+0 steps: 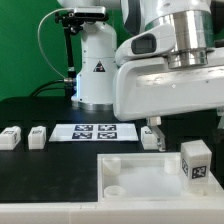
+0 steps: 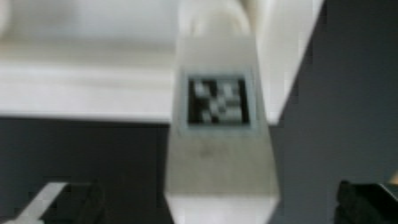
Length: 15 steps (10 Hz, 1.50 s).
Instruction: Assemble one leg
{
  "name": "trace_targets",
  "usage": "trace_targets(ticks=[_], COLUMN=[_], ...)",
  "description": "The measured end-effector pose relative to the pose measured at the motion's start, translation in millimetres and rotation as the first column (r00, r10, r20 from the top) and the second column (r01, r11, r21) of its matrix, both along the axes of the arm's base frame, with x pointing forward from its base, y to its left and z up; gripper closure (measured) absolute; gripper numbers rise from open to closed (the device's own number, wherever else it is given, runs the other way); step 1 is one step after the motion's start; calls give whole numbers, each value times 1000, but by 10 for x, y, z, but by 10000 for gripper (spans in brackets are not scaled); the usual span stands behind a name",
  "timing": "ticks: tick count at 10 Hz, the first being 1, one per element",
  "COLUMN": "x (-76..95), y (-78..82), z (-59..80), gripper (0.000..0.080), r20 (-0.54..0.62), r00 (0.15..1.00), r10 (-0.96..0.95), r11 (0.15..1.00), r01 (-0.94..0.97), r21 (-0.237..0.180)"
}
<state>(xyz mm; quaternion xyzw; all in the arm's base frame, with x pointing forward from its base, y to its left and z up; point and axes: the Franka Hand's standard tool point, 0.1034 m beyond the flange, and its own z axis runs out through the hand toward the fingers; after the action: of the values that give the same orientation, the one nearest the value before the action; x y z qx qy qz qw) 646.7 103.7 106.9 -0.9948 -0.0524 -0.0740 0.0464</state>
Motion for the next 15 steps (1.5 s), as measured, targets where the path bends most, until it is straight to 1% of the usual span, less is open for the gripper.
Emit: trace_targets(ticks=[1,2,4,5,6,7,8,9,10,11,13,14,15], x=[24,23,18,57,32,31,31,28,27,26,31,25,-44], y=[7,19,-2,30,71,64,60,62,64,70,72,84,85], z=[1,-29,-73,-140,-166,-162,-165,-170,-173,-174,-178,-177,-172], gripper=[150,150,150,150,150,150,242,242,460,509,509,509,509], r20=[-104,-196,-305,-273,-264,-268,-268,-268,-270,-273,-275,-242,-195], r00=[995,981,952,962,965,964,964,963,963,961,955,923,899], r10=[7,14,18,-1,0,2,1,2,-6,-41,-111,-299,-392], r11=[1000,1000,1000,1000,1000,1000,1000,1000,1000,999,993,953,918], r01=[-8,-15,-20,3,3,0,1,0,8,43,114,303,397], r21=[-3,-5,-5,8,8,8,8,8,7,3,-6,-24,-16])
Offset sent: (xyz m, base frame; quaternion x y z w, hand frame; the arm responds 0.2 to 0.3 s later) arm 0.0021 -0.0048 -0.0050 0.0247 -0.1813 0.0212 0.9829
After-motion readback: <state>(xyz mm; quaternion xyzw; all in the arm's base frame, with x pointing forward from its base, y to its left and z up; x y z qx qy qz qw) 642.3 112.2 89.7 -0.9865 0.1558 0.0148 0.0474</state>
